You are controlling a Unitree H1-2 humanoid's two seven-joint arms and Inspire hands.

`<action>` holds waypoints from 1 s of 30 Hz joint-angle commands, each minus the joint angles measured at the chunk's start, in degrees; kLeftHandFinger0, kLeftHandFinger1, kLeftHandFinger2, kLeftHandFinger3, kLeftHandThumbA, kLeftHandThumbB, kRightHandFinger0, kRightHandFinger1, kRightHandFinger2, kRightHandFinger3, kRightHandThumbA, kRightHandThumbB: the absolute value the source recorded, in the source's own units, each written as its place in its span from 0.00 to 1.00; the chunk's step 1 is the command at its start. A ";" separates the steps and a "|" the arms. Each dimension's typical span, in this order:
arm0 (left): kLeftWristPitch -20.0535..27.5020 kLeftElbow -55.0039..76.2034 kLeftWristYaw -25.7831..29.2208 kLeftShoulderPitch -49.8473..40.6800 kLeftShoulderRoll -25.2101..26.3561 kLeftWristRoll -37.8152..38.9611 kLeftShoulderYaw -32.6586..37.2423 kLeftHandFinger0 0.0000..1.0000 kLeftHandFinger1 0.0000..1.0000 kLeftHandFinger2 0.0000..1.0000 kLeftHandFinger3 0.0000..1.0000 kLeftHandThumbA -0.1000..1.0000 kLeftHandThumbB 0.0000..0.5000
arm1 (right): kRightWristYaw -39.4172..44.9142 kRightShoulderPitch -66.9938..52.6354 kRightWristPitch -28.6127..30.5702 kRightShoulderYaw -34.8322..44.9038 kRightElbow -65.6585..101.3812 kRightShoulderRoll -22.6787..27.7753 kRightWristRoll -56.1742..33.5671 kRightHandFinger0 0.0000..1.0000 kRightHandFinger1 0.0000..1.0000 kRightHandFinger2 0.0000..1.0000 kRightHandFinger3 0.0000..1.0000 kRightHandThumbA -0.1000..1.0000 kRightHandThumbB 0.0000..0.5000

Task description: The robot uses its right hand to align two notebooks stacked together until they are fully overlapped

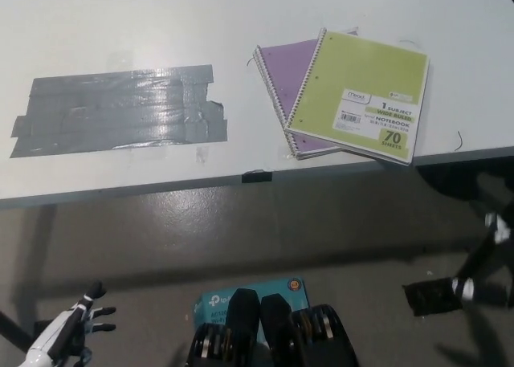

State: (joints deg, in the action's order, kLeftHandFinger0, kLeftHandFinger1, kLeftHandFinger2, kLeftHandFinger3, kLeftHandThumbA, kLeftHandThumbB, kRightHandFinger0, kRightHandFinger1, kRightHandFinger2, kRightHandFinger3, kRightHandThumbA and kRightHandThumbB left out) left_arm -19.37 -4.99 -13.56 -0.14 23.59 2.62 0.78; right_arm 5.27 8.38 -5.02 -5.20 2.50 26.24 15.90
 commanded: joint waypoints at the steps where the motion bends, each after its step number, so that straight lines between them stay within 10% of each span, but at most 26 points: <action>1: -0.59 1.93 -0.61 0.51 0.65 -0.47 -0.03 0.69 0.79 0.86 1.00 1.00 0.39 | 11.29 8.42 -8.09 -0.81 10.03 5.47 -3.92 1.00 1.00 1.00 1.00 1.00 0.60; 7: 0.41 1.45 -0.87 0.35 0.79 -0.49 0.02 0.68 0.78 0.85 1.00 1.00 0.40 | 15.04 24.97 -15.89 -1.06 17.34 5.61 -6.64 1.00 1.00 1.00 0.97 0.85 0.52; 13: -0.24 1.86 -0.85 -0.03 0.84 -0.36 -0.16 0.66 0.76 0.83 1.00 1.00 0.37 | 13.45 38.77 -21.26 -0.77 14.34 3.13 -3.07 1.00 1.00 1.00 0.92 0.91 0.75; 14: 0.20 1.82 -0.78 -0.24 0.92 -0.53 -0.14 0.66 0.76 0.84 1.00 1.00 0.34 | 13.41 43.14 -20.34 -2.18 10.84 2.90 -0.83 1.00 1.00 1.00 0.91 0.86 0.60; 17: 0.90 1.54 -0.76 -0.42 0.94 -0.46 -0.28 0.64 0.76 0.83 1.00 1.00 0.35 | 13.29 46.97 -21.47 -3.12 6.80 1.64 -0.63 0.99 0.95 0.95 0.93 0.84 0.69; 19: 0.83 1.54 -0.82 -0.43 0.96 -0.43 -0.27 0.64 0.75 0.83 1.00 1.00 0.37 | 12.43 50.96 -19.98 -4.44 1.12 0.33 0.31 0.61 0.64 0.68 0.93 0.84 0.67; 22: 0.25 2.06 -0.63 -0.36 0.91 -0.57 -0.26 0.61 0.73 0.82 1.00 1.00 0.38 | 12.38 55.36 -17.58 -7.13 -5.62 -0.10 2.66 0.38 0.48 0.54 0.93 0.87 0.71; 23: 0.16 2.06 -0.60 -0.35 0.92 -0.63 -0.24 0.61 0.73 0.82 1.00 1.00 0.37 | 12.33 55.78 -17.42 -7.35 -6.44 -0.22 2.74 0.41 0.51 0.54 0.93 0.87 0.71; 24: -0.02 2.28 -0.63 -0.22 0.87 -0.62 -0.18 0.61 0.73 0.82 1.00 1.00 0.35 | 12.39 57.54 -18.45 -9.17 -9.40 -0.32 4.65 1.00 1.00 1.00 1.00 0.95 0.79; 30: 0.20 2.53 -0.98 0.11 1.10 -1.27 0.51 0.64 0.76 0.84 1.00 1.00 0.41 | 9.22 64.68 -19.25 -17.23 -26.05 -3.16 12.49 1.00 1.00 1.00 1.00 1.00 0.77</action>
State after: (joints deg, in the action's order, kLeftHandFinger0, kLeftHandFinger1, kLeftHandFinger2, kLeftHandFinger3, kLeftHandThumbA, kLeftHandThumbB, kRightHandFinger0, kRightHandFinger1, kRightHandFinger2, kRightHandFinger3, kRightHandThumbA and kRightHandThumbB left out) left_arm -19.37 -4.44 -13.59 -0.47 23.39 2.36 0.89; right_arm 17.06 66.67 -23.00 -19.57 -16.78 24.56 21.20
